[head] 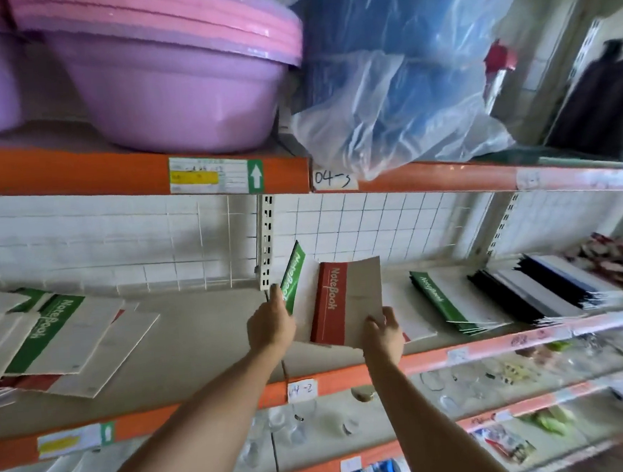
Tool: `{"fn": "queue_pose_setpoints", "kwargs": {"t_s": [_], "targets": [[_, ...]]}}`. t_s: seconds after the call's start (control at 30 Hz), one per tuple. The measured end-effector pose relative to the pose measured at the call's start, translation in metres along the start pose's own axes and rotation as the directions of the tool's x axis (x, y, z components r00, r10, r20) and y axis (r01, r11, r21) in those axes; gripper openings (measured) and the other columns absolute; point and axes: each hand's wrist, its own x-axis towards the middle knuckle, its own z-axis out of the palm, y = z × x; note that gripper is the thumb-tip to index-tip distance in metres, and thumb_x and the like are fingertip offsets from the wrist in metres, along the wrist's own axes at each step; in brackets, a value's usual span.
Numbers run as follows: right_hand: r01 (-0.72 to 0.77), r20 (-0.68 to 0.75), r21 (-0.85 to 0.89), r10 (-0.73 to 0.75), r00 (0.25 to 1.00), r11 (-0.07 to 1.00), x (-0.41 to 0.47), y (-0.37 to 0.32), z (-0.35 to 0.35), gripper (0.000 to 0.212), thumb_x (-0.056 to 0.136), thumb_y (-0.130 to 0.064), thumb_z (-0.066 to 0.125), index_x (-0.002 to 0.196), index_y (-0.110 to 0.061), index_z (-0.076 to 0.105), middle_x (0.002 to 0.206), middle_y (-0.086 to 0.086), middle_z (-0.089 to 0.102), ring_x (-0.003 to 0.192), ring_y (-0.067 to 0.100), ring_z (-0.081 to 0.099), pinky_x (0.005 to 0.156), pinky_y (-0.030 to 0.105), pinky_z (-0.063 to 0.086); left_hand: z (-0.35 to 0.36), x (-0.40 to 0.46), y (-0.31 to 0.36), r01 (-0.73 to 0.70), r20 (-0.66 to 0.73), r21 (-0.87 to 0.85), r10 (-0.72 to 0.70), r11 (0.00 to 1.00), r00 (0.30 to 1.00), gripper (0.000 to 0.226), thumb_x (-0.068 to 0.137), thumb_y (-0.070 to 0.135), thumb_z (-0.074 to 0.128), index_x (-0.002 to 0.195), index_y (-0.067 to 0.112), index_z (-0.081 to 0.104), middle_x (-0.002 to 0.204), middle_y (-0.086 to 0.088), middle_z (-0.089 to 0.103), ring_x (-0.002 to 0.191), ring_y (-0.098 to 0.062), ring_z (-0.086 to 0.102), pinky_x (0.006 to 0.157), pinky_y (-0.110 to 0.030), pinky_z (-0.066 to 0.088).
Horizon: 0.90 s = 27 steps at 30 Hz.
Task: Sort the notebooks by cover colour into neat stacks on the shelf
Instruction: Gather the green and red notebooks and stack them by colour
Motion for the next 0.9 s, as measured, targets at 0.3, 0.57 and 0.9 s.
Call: {"fn": "queue_pose_setpoints", "kwargs": {"t_s": [0.3, 0.57, 0.9], "targets": [[0.034, 0.040, -0.072, -0.031, 0.999, 0.997, 0.092, 0.015, -0.064, 0.055, 0.060, -0.028, 0.040, 0.107, -0.020, 0.068, 0.090, 0.006, 0.069, 0.080, 0.028, 0.060, 0.069, 0.030, 0.045, 0.054, 0.006, 0.071, -0.004, 0.038, 0.066, 0.002, 0.998, 0.999, 0.031, 0.096, 0.018, 0.050, 0.124, 0.013, 0.040, 0.098, -0.011, 0.070, 0.084, -0.034, 0.069, 0.063, -0.035, 0.049], [0.068, 0.172, -0.322, -0.012, 0.985, 0.944, 0.160, 0.033, -0.083, 0.040, 0.078, -0.011, 0.049, 0.115, -0.020, 0.061, 0.100, 0.013, 0.070, 0.084, 0.033, 0.060, 0.072, 0.033, 0.045, 0.068, 0.025, 0.112, 0.113, -0.009, 0.178, -0.113, 0.977, 0.994, 0.035, 0.091, 0.016, 0.051, 0.123, 0.015, 0.039, 0.099, -0.009, 0.070, 0.089, -0.032, 0.068, 0.067, -0.033, 0.046], [0.386, 0.362, -0.684, -0.172, 0.916, 0.619, 0.190, 0.058, -0.073, 0.029, 0.094, -0.006, 0.045, 0.120, -0.005, 0.059, 0.129, 0.013, 0.052, 0.120, 0.029, 0.048, 0.093, 0.035, 0.048, 0.080, 0.019, 0.125, 0.219, -0.092, 0.253, -0.202, 0.942, 0.975, 0.038, 0.089, 0.013, 0.051, 0.125, 0.015, 0.039, 0.098, -0.009, 0.069, 0.085, -0.032, 0.068, 0.062, -0.032, 0.043]]}}
